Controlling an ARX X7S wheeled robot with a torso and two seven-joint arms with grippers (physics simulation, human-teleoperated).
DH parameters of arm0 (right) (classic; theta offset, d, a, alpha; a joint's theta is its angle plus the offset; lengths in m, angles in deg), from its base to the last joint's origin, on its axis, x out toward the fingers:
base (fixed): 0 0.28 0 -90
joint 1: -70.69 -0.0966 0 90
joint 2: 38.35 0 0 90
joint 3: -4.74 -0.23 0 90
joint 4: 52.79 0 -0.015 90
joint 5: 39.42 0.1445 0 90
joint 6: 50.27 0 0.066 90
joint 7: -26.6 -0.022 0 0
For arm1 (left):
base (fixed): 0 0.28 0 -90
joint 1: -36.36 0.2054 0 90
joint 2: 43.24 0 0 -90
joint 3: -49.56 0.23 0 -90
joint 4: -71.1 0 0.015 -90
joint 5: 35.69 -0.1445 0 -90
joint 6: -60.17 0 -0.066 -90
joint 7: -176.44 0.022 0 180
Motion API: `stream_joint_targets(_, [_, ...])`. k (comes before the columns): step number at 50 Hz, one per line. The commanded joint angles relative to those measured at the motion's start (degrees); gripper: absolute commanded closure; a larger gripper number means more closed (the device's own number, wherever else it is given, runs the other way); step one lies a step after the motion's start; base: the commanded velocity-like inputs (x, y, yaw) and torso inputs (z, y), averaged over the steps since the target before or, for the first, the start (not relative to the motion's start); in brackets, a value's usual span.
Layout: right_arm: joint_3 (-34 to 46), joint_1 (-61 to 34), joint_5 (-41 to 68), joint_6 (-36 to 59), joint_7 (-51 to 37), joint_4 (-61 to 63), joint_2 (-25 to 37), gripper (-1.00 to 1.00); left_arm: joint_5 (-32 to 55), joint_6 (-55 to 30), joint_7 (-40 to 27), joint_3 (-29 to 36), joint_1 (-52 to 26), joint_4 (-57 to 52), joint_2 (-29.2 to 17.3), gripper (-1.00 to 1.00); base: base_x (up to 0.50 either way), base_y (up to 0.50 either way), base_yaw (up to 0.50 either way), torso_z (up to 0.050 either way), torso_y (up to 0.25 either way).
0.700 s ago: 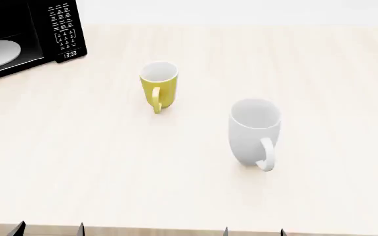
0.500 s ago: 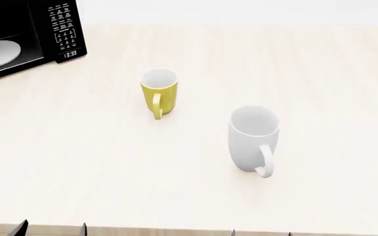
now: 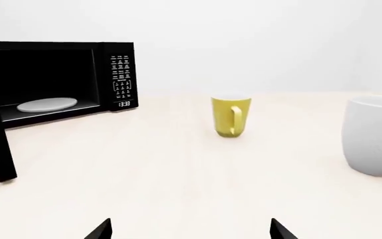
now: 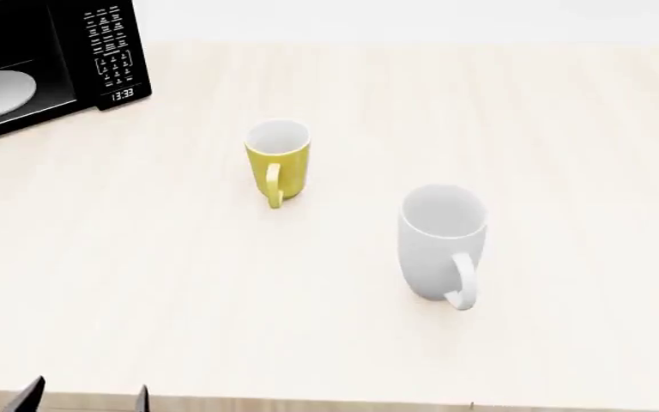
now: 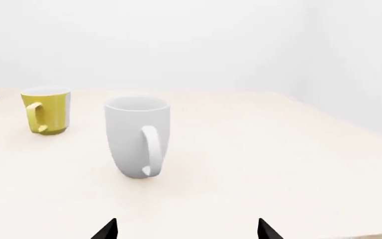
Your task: Put the yellow and white mug to the front of the white mug.
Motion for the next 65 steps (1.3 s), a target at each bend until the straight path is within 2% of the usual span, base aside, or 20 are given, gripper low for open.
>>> stream_joint_targets(1, [-5.3, 2.6, 3.7, 0.0, -1.5, 3.7, 2.7, -1.00, 0.5, 0.4, -0.9, 0.6, -0.2, 0.0, -1.4, -1.00, 0.00, 0.00, 0.00, 0.000, 0.000])
stream_joint_targets(8, [-4.6, 3.6, 2.6, -3.1, -1.4, 3.9, 3.4, -1.00, 0.9, 1.0, -1.2, 1.0, -0.4, 0.6, -1.8, -1.00, 0.14, -0.03, 0.00, 0.000, 0.000])
stream_joint_targets(23, [-6.6, 4.5, 9.7, -4.5, -0.1, 5.1, 3.4, -1.00, 2.1, 1.9, -1.7, 1.3, -0.5, 0.5, -2.8, -1.00, 0.49, -0.16, 0.00, 0.000, 0.000])
stream_joint_targets(52, [-3.9, 4.3, 5.5, -4.4, -2.9, 4.3, 4.4, -1.00, 4.1, 1.0, -2.4, 2.1, -1.0, 0.9, -4.1, -1.00, 0.50, -0.18, 0.00, 0.000, 0.000])
stream_joint_targets(53, [-3.9, 3.9, 5.5, -2.3, -3.6, 4.4, 4.4, -1.00, 4.4, 1.0, -2.3, 2.0, -1.1, 1.1, -4.1, -1.00, 0.13, 0.00, 0.00, 0.000, 0.000])
stream_joint_targets(65, [-2.3, 4.0, 4.4, -2.8, -3.4, 3.7, 5.1, -1.00, 5.5, 0.2, -2.5, 2.4, -1.5, 1.4, -4.5, -1.00, 0.00, 0.00, 0.00, 0.000, 0.000])
